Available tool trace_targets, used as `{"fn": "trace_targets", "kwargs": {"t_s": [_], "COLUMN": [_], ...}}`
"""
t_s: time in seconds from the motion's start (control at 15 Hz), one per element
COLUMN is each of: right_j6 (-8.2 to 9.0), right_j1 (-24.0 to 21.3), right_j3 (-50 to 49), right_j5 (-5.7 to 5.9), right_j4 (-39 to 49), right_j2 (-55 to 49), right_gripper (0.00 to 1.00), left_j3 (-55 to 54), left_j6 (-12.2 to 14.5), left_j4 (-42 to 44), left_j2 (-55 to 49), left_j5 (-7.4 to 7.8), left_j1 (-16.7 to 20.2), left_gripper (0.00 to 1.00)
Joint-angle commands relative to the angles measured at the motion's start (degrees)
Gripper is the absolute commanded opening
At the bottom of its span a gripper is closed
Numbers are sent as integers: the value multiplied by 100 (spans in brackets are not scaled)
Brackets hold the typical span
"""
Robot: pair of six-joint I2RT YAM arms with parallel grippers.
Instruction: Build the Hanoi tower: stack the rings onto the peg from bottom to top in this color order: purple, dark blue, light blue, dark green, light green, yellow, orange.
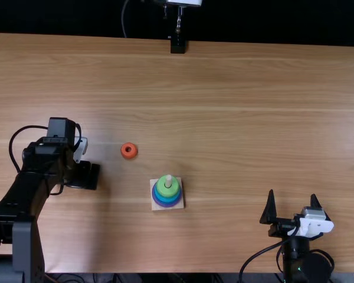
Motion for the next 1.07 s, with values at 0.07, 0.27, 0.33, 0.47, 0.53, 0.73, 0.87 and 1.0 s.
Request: {"fn": "trace_targets", "kwargs": {"t_s": [0.07,0.27,0.33,0.47,0.53,0.73,0.87,1.0], "right_j6": [5,5,15,5,15,5,5,5], "right_j1": [-55,-55,-55,-55,-55,-55,-55,-55], "right_j3": [-62,-62,-62,-62,-62,-62,-62,-62], "right_j5": [1,1,1,1,1,1,1,1], "right_j4": [-135,-135,-135,-135,-135,-135,-135,-135], "right_j2": [-69,-69,-69,-69,-69,-69,-69,-69], "right_gripper": [100,100,100,100,100,100,100,100], "left_j3": [-106,-106,-114,-132,-141,-106,299,826], "left_j6": [-31,-41,-52,-41,-52,-41,-31,-52], "left_j4": [0,-21,-21,0,11,11,-84,-295], "left_j2": [69,78,87,87,87,52,-1,-98], "left_j5": [450,439,439,407,386,397,429,450], "left_j1": [78,78,78,95,78,78,16,-10], "left_gripper": [62,54,50,26,14,0,0,0]}}
